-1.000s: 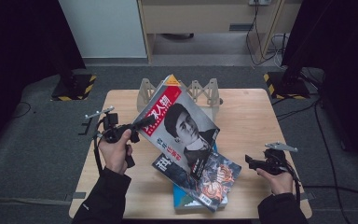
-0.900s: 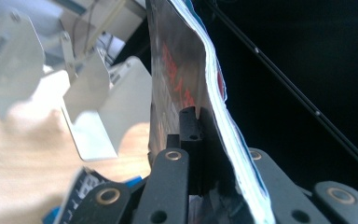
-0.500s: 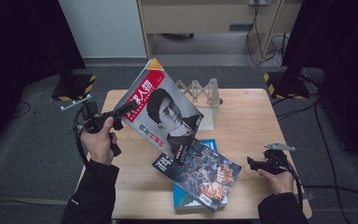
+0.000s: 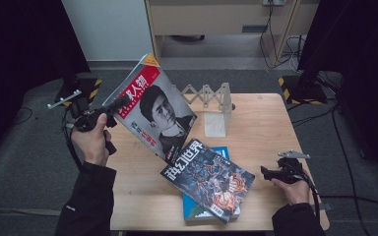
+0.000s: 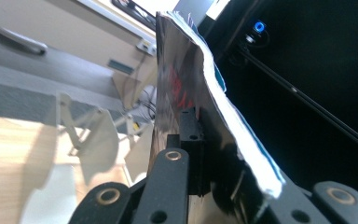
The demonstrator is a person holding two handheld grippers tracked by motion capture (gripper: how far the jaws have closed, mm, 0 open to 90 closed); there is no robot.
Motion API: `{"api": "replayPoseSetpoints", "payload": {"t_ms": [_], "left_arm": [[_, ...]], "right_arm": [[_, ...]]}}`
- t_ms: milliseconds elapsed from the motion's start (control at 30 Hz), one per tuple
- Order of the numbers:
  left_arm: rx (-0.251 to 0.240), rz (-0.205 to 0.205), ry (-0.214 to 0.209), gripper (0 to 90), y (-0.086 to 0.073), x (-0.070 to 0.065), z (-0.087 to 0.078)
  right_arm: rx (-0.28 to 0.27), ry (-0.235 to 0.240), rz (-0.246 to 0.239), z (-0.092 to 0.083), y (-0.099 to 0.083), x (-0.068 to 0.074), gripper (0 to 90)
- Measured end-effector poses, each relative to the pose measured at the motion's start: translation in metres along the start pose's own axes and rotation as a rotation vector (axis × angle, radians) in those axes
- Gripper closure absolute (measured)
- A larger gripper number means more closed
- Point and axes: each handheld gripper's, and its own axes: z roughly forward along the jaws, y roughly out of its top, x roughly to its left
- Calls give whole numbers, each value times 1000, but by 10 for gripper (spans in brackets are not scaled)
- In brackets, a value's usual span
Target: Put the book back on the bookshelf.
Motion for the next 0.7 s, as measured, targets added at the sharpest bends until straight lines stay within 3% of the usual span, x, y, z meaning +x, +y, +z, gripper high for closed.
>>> {"api": "replayPoseSetpoints", "payload": {"t_ms": [267, 533, 700], "left_arm": [[-54, 95, 89, 861, 24, -3, -5], [-80, 116, 133, 861, 33, 3, 1], [-84, 154, 172, 861, 34, 4, 6]], "right_arm": [[7, -1, -11, 1, -1, 0, 90], [12, 1, -10, 2, -1, 1, 90], [14, 3, -8, 1, -1, 1, 90]]}}
